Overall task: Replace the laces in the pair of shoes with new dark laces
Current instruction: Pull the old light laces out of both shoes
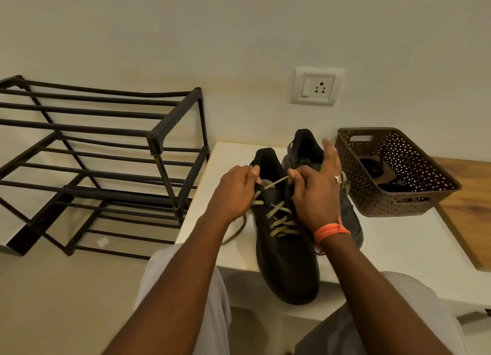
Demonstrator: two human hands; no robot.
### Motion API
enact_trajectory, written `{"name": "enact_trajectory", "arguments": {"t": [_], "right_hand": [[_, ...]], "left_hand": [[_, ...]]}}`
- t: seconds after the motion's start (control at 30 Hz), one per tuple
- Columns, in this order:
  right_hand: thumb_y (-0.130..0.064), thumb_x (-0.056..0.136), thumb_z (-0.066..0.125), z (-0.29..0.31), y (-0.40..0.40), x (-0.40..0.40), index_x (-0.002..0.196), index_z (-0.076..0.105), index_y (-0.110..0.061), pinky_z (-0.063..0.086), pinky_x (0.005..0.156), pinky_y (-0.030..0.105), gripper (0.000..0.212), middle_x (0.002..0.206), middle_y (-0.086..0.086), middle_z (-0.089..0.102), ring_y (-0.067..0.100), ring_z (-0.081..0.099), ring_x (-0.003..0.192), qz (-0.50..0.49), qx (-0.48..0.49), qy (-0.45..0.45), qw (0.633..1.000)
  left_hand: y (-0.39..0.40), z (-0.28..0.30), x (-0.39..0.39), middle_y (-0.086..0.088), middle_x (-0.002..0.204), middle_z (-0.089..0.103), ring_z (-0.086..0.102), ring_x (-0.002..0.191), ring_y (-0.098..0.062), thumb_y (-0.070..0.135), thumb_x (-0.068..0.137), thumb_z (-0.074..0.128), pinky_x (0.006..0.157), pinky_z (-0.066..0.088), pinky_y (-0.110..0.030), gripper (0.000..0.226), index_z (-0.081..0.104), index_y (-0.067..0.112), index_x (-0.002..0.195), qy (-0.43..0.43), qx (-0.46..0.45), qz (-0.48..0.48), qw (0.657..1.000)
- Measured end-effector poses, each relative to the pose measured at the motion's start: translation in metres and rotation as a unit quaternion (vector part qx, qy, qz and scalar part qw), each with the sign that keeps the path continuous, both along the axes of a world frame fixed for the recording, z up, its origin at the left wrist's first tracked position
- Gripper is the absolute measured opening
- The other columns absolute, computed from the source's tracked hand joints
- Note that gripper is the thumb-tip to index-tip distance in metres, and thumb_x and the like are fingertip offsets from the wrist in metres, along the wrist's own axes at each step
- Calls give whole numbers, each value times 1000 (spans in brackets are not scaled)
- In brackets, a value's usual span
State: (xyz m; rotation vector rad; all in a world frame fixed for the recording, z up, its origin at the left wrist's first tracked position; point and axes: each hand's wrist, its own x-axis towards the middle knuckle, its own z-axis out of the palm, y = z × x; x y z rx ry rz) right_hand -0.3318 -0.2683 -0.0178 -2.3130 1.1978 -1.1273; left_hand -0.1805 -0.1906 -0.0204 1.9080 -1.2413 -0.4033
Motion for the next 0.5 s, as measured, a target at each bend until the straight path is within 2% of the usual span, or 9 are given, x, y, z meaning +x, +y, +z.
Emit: {"name": "enact_trajectory", "arguments": {"t": [0.07,0.1,0.17,0.2,0.27,0.33,0.37,0.43,0.5], "right_hand": [[-24,95,58,2,-4,-10,82,71,-7,22,105,16,25,162,5,9,19,4,149,-17,20,-20,999],[-24,96,56,4,-6,-14,83,71,-7,22,99,11,26,162,6,8,12,4,147,-24,21,-27,999],[-24,97,55,6,-9,-18,83,69,-8,25,94,13,26,162,6,7,-7,5,137,-34,28,-46,998],[-24,98,54,7,-9,-18,83,68,-8,26,94,16,26,162,6,8,-9,8,134,-32,37,-53,997],[-25,98,54,6,-8,-16,85,68,-9,29,95,20,25,161,5,10,-3,18,133,-31,49,-47,997],[-26,98,54,6,-14,-20,84,69,-11,33,95,22,25,160,5,16,-3,24,129,-52,26,-29,998],[-27,97,54,7,-20,-25,83,69,-12,33,99,25,26,158,5,21,4,28,133,-75,10,-23,997],[-29,96,55,11,-36,-43,84,71,-11,33,109,34,27,152,6,31,21,37,134,-143,12,-33,989],[-30,96,54,14,-49,-59,92,72,-6,36,110,44,30,150,9,34,28,41,132,-193,44,-60,978]], "left_hand": [[-3,-1,-2,1,101,58,56,90,-13,47,99,39,79,45,-26,31,57,22,94,9,15,14,1000],[-3,-2,-2,1,99,57,55,87,-13,51,96,44,77,47,-26,31,56,23,92,5,18,14,1000],[-3,-3,-3,3,95,54,53,83,-11,51,92,53,74,47,-26,29,55,23,90,-5,21,6,1000],[-3,-3,-3,3,96,53,53,84,-11,50,91,55,75,47,-25,27,56,22,91,-3,21,3,1000],[-1,-2,-3,3,106,53,55,91,-13,48,92,55,77,48,-27,27,56,22,100,-8,27,7,1000],[1,0,-3,5,120,51,57,95,-14,53,91,53,76,45,-29,35,55,25,111,-84,37,38,995],[1,2,-4,6,124,49,58,95,-14,55,90,53,75,42,-29,38,54,26,115,-130,37,60,989],[4,5,-6,6,125,50,58,96,-14,55,90,52,74,37,-30,42,52,26,120,-174,36,96,979],[5,5,-7,4,119,54,56,97,-14,55,91,50,74,37,-30,43,51,24,120,-171,42,111,978]]}}
